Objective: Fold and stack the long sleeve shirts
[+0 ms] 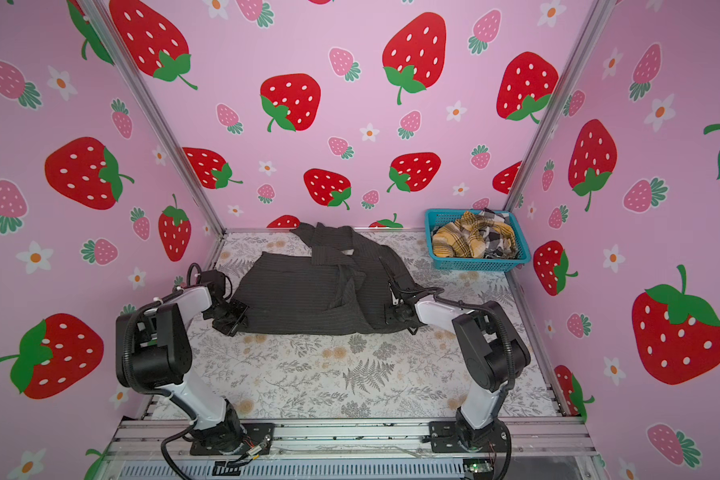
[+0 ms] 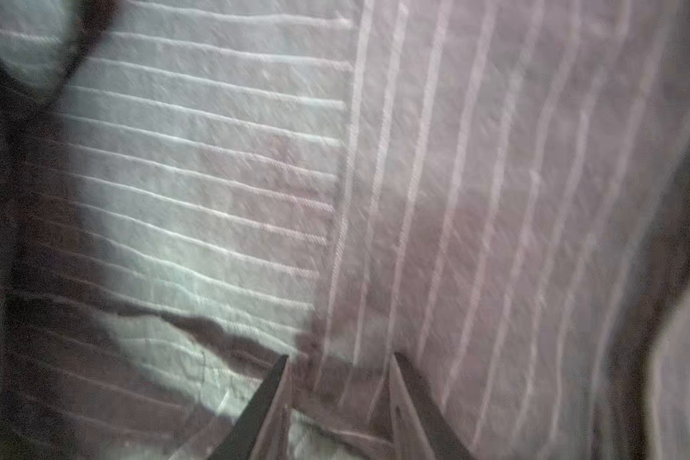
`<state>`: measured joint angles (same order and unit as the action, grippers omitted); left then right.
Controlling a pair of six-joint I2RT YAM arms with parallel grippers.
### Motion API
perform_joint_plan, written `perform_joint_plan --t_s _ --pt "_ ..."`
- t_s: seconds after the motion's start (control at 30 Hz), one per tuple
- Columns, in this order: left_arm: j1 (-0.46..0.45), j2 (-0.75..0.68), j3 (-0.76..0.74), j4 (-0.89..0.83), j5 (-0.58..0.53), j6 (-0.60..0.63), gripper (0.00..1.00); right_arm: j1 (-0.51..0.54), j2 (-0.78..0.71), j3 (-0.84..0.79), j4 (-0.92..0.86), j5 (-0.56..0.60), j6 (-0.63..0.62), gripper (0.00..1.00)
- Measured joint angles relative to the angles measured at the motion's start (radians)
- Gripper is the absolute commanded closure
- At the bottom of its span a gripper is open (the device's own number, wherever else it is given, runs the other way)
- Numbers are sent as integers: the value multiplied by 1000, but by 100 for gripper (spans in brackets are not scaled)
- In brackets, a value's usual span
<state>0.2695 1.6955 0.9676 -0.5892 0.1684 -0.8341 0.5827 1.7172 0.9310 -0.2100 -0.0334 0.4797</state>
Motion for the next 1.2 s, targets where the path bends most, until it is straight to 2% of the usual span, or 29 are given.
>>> perform_joint_plan --t_s 0.13,0.23,0.27,0.33,0.43,0.53,0.63,0.8,0.9,0.97,1.07,1.17,1.2 --pt "19 -114 -119 -14 -1 1 100 0 -52 -42 -39 -14 1 57" --pt "18 -166 -135 -34 -3 4 100 -1 -60 -3 -111 -15 -13 49" --pt "14 -176 -130 -41 -4 9 96 0 -60 29 -141 -15 -22 42" --pt "-3 -188 -85 -67 -3 29 80 0 -58 140 -182 -21 -54 30" --pt "-30 -166 35 -86 1 68 69 13 -14 348 -181 -49 -100 24" --pt "-49 -137 171 -103 5 110 63 34 123 597 -177 -58 -160 22" --pt "-57 -137 243 -111 4 135 62 56 296 787 -174 -70 -206 18" --pt "-58 -116 248 -126 27 140 69 76 573 1022 -227 -80 -254 13" --pt "-67 -80 224 -116 55 134 70 77 685 1135 -276 -91 -264 11" --pt "-90 -70 197 -114 67 130 72 76 732 1188 -291 -99 -267 14" --pt "-143 -67 179 -117 82 125 78 76 783 1258 -310 -113 -269 24" --pt "-185 -67 179 -109 98 118 82 76 825 1317 -318 -116 -267 41" --pt "-193 -66 179 -107 102 114 82 76 833 1324 -319 -114 -259 56"
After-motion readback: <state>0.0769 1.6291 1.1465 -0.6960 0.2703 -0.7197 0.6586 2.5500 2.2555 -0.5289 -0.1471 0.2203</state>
